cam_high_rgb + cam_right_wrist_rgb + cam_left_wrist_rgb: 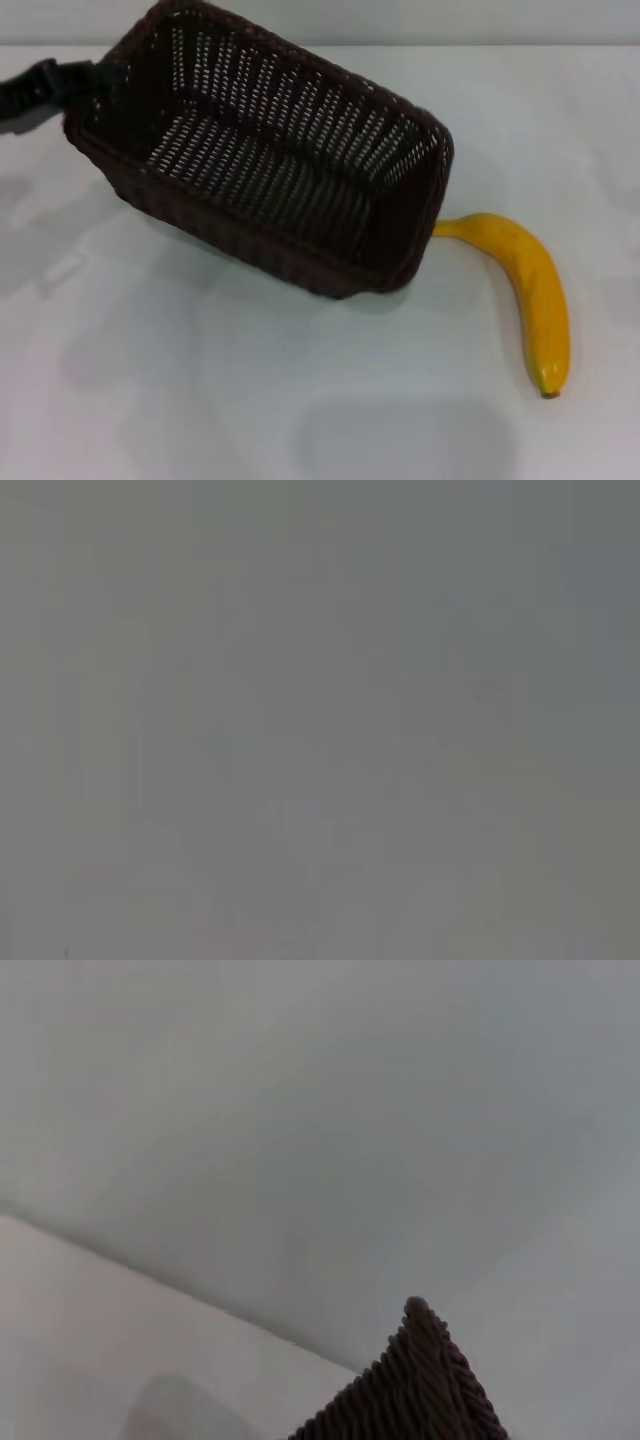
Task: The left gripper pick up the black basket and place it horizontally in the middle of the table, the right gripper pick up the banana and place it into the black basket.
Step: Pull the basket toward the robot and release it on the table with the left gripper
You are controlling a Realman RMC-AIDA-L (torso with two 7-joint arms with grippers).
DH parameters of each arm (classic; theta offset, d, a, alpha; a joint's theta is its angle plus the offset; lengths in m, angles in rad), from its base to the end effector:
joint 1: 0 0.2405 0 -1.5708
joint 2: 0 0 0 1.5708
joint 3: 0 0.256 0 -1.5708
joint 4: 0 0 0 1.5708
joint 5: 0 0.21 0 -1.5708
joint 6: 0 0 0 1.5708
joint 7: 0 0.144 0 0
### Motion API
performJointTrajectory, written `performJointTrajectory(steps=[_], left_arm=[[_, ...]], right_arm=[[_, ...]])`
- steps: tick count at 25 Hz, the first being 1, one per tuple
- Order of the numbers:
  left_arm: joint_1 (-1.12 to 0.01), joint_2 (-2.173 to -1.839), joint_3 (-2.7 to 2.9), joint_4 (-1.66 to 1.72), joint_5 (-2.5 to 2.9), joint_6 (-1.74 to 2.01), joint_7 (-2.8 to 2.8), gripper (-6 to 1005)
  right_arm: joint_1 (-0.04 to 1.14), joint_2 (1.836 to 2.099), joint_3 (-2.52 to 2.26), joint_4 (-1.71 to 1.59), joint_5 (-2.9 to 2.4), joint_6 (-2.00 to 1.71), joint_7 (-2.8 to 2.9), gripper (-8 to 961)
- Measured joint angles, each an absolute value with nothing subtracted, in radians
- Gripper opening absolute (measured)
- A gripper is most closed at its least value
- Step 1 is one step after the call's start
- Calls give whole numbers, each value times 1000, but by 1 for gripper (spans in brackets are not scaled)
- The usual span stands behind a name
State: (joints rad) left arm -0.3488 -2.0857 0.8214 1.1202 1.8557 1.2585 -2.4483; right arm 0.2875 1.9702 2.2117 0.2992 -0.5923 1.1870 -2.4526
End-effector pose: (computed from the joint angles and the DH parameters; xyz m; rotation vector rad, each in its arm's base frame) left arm -0.2669 0.3576 0.0848 -1.9737 -1.5425 -0.8995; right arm 0.3844 0.3137 0.1017 -1.4734 0.6224 0.8360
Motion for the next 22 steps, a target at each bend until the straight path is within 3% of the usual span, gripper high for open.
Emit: performJointTrajectory(steps=[22], left_arm=[[-242,-2087,1093,811,1336,967,-2129,217]], right_arm=[[265,1967,2207,298,-618,1187,-2443,842]])
